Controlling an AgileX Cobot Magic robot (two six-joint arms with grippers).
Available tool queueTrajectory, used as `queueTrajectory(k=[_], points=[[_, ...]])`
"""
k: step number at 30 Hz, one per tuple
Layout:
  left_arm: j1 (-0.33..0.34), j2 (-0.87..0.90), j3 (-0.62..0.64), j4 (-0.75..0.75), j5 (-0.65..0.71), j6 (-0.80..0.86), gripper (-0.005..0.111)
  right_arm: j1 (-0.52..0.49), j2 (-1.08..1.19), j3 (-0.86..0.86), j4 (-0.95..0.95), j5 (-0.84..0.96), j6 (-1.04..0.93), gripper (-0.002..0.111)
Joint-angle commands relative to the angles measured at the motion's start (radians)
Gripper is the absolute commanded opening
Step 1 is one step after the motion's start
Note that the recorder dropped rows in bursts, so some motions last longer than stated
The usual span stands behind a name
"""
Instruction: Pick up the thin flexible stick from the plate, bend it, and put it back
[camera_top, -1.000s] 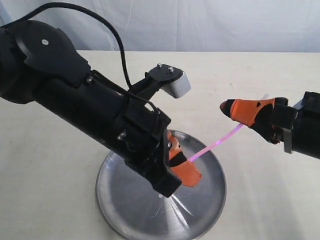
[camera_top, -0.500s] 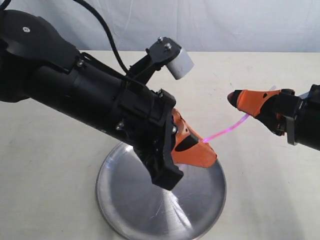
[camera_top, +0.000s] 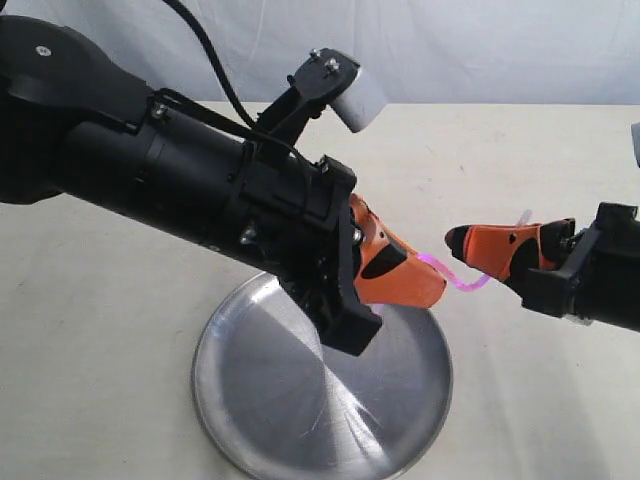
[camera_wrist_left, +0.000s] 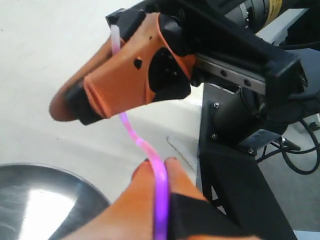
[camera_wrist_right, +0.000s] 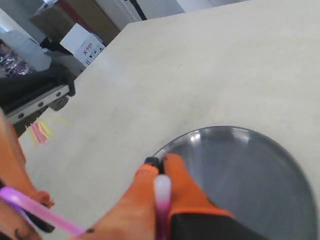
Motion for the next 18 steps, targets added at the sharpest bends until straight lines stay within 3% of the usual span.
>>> queueTrajectory(k=[1, 9, 18], points=[[-0.002, -0.006, -0.019, -0.076, -0.102, 0.004, 0.0, 0.07, -0.003, -0.005, -0.072, -0.06, -0.034, -0.001], [-0.002, -0.006, -0.019, -0.076, -0.102, 0.004, 0.0, 0.29, -0.003, -0.067, -0.168, 0.134, -0.034, -0.001], [-0.002, -0.006, -0.019, -0.07, -0.124, 0.004, 0.0, 0.327, -0.003, -0.073, -0.197, 0.17, -0.034, -0.001]])
